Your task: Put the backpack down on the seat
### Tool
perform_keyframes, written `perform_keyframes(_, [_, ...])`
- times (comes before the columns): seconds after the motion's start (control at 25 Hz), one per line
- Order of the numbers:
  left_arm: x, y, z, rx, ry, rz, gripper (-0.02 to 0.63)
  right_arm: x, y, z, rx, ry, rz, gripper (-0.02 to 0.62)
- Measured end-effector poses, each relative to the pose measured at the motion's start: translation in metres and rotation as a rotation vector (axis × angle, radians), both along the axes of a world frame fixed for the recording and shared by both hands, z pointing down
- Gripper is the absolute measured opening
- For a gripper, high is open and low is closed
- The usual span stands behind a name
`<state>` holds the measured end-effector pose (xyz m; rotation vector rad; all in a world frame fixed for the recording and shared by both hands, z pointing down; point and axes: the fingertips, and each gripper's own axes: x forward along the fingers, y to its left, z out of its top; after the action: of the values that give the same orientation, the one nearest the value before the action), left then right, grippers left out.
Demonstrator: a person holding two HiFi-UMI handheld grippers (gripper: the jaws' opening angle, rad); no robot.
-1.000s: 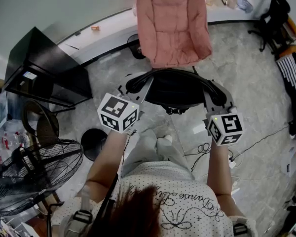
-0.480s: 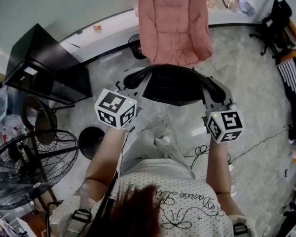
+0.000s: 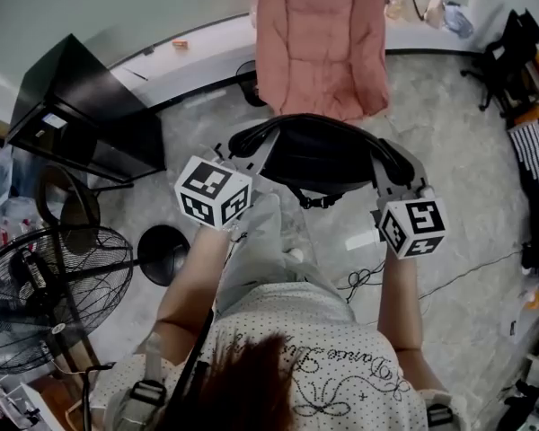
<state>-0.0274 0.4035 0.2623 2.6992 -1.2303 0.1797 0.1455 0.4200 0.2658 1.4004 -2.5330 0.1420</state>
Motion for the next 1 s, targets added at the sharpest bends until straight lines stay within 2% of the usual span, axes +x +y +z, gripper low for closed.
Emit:
perform_keyframes(0.24, [-0.011, -0.053, 0.011, -0.014, 0.005, 0.013, 0.028, -0.011, -0.051, 0.011, -0.021, -0.001, 0.006, 0.069])
perform_keyframes(0.64, [-0.047, -0.188, 0.005, -0.002, 0.024, 0.083, 0.028, -0.049, -0.174, 0.003, -0.005, 0.008, 0.061, 0.069])
perform_keyframes(0.8, [-0.053, -0.224, 0.000, 0.007, 0.019, 0.112, 0.028, -0.056, -0.207, 0.000, 0.004, 0.008, 0.079, 0.069])
perform_keyframes(1.0, [-0.061, -0.252, 0.011, -0.027, 0.033, 0.115, 0.028, -0.063, -0.234, 0.008, -0.027, 0.019, 0.092, 0.069])
